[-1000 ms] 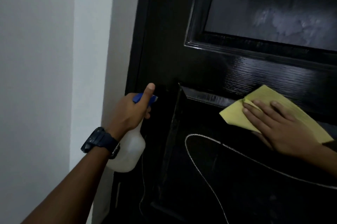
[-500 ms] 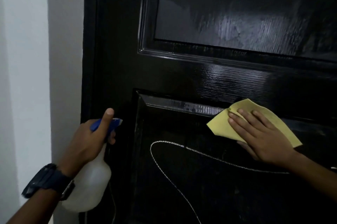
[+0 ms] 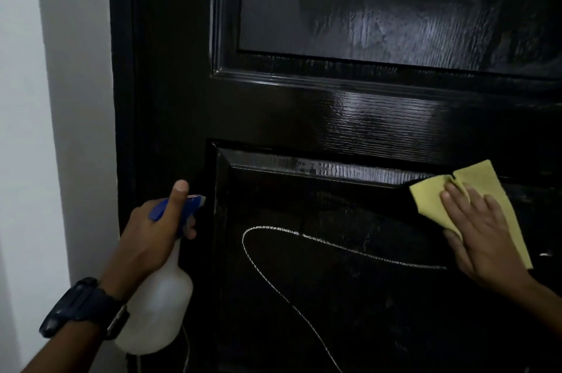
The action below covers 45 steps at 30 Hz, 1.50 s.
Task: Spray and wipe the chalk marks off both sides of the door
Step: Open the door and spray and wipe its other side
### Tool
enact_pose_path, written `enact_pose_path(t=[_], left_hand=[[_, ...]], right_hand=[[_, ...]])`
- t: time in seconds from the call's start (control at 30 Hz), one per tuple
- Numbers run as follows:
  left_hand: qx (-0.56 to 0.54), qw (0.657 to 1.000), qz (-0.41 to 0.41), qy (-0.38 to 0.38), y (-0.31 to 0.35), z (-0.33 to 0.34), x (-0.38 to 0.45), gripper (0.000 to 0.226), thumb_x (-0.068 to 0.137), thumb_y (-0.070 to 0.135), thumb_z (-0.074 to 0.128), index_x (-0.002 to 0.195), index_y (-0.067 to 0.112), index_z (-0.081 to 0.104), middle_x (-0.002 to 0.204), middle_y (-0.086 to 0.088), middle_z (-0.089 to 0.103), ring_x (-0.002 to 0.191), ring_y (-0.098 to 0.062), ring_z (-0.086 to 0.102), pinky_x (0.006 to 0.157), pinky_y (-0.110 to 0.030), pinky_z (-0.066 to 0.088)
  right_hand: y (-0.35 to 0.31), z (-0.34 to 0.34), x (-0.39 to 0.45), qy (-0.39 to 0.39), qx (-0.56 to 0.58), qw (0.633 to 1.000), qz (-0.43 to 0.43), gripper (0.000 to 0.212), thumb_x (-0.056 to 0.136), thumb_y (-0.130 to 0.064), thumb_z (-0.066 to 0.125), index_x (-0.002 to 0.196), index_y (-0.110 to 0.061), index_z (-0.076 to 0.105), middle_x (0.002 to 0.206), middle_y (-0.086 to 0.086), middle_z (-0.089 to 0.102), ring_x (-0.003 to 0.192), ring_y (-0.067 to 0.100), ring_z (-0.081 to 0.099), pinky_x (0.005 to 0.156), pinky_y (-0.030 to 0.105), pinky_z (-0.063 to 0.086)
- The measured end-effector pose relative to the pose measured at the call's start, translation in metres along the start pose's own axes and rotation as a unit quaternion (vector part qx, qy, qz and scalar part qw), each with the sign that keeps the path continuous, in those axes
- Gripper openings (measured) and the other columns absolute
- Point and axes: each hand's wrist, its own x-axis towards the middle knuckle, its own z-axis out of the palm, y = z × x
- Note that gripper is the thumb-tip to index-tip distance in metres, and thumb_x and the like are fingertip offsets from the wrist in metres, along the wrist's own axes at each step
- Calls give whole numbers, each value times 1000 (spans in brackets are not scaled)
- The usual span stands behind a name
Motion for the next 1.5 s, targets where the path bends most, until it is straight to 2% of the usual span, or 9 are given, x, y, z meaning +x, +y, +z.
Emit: enact_pose_path(t=[0.1, 0.23, 0.37, 0.5, 0.7, 0.9, 1.13, 1.37, 1.5], left_hand=[[-4, 1000, 2, 1, 0, 3, -2, 105, 71, 97, 26, 75, 3, 72, 64, -9, 70, 60, -19, 68, 72, -38, 51], [8, 1000, -2, -8, -10, 10, -5, 103, 75, 93, 26, 76, 2, 72, 64, -10, 70, 61, -21, 69, 76, -42, 54], [11, 1000, 0, -6, -13, 15, -7, 98, 79, 88, 25, 72, 1, 70, 64, -9, 70, 61, -18, 68, 73, -38, 49], [-1, 1000, 1, -27, -9, 24, -11, 102, 78, 92, 27, 88, 2, 74, 67, -10, 71, 67, -25, 70, 82, -48, 53], [-5, 1000, 9, -21, 13, 31, -17, 110, 67, 102, 26, 89, 5, 74, 67, -6, 72, 72, -34, 68, 80, -46, 50], [-56, 998, -2, -5, 17, 42, -18, 85, 74, 98, 32, 84, 27, 78, 69, -6, 72, 75, -38, 67, 89, -57, 49], [-59, 998, 11, -2, 34, 63, -18, 87, 71, 99, 27, 98, 30, 72, 77, -17, 70, 79, -34, 69, 81, -38, 51], [-61, 997, 17, 52, 45, 79, -15, 88, 80, 93, 24, 81, 21, 74, 66, -10, 69, 71, -26, 70, 82, -42, 54], [-44, 996, 16, 71, 48, 83, -21, 79, 91, 76, 27, 73, 13, 71, 64, -11, 68, 67, -22, 68, 76, -34, 53]], right_hand=[[5, 1, -1, 16, -11, 1000, -8, 60, 107, -43, 23, 156, -10, 23, 168, 1, 12, 155, 28, 14, 124, 46, 9], [13, 13, -7, 40, -46, 998, -3, 60, 105, -44, 24, 156, -11, 23, 169, 2, 11, 155, 28, 12, 121, 50, 11], [9, 36, -65, 38, 32, 972, 229, 71, 100, -45, 31, 159, -11, 13, 166, 14, 13, 150, 45, 16, 121, 58, 11], [-26, 46, -91, 89, 144, 912, 374, 72, 102, -41, 28, 159, -21, -11, 167, 6, -5, 154, 34, 5, 126, 42, 1], [-15, 24, -75, 44, 153, 923, 352, 69, 104, -39, 23, 159, -6, -1, 168, 9, -9, 155, 22, -9, 125, 50, -2], [22, -10, 41, 119, 114, 913, 373, 68, 107, -36, 29, 159, -2, 3, 168, 16, -3, 153, 38, -9, 122, 47, -8], [-25, 35, -64, 106, 156, 884, 428, 69, 104, -34, 30, 160, -11, -4, 169, 8, -3, 156, 25, -3, 125, 48, -1], [-57, 54, -104, 92, 182, 856, 475, 69, 104, -38, 27, 160, -16, -8, 168, 3, -7, 156, 26, -4, 125, 42, -4], [-62, 40, -102, 72, 213, 863, 452, 69, 105, -43, 22, 160, -13, -7, 168, 4, -12, 155, 23, -12, 125, 46, -6]])
